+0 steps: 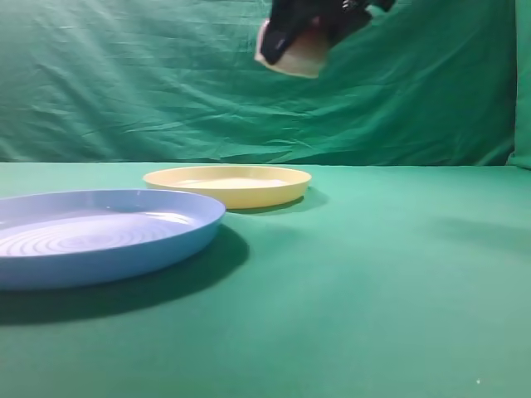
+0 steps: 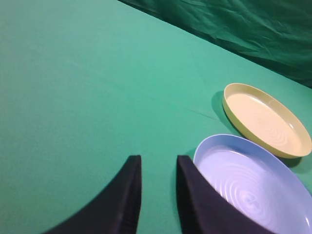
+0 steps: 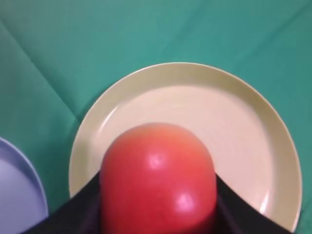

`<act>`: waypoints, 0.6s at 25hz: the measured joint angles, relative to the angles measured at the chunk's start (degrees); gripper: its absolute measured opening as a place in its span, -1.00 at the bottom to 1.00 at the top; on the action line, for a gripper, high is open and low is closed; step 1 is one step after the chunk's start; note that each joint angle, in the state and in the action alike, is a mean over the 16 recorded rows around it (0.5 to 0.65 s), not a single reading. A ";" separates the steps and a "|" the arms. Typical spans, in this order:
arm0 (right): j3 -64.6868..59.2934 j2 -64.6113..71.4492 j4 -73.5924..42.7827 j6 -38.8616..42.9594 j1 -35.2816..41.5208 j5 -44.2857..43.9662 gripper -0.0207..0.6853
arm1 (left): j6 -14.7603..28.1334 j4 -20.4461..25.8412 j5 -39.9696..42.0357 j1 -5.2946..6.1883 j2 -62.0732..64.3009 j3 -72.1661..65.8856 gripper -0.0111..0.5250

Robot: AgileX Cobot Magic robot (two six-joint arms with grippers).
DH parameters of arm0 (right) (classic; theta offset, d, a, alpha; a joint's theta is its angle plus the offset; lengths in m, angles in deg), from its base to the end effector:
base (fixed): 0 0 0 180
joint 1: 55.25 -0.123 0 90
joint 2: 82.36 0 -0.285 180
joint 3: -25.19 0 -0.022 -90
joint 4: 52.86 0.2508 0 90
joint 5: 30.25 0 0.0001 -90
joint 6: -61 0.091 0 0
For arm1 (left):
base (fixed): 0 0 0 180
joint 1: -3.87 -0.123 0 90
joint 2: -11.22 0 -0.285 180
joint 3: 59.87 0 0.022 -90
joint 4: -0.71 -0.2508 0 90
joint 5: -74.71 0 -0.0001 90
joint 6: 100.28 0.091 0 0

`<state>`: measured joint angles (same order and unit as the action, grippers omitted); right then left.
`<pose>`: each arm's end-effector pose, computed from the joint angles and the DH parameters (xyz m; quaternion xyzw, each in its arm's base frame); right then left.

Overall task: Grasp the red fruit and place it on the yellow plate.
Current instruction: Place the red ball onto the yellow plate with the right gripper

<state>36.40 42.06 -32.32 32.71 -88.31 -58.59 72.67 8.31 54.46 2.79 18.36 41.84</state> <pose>0.3754 0.2625 0.2107 -0.3705 0.8605 0.1450 0.3182 0.0531 -0.0032 0.1759 -0.0920 0.7907 -0.0871 0.5990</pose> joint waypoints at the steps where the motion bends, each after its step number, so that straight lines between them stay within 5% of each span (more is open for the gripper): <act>1: 0.96 1.35 -0.01 0.00 -0.23 0.22 0.16 | 0.00 0.00 0.00 0.00 0.00 0.00 -0.37; 11: 6.58 5.40 -1.49 0.00 0.12 -1.73 0.69 | 0.00 0.00 0.00 0.00 0.00 0.00 -0.37; 15: 8.01 1.99 -2.36 0.06 1.14 -6.36 0.64 | 0.00 0.00 0.00 0.00 0.00 0.00 -0.37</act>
<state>44.41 44.05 -34.68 32.77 -87.17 -64.95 72.67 8.31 54.46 2.79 18.36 41.84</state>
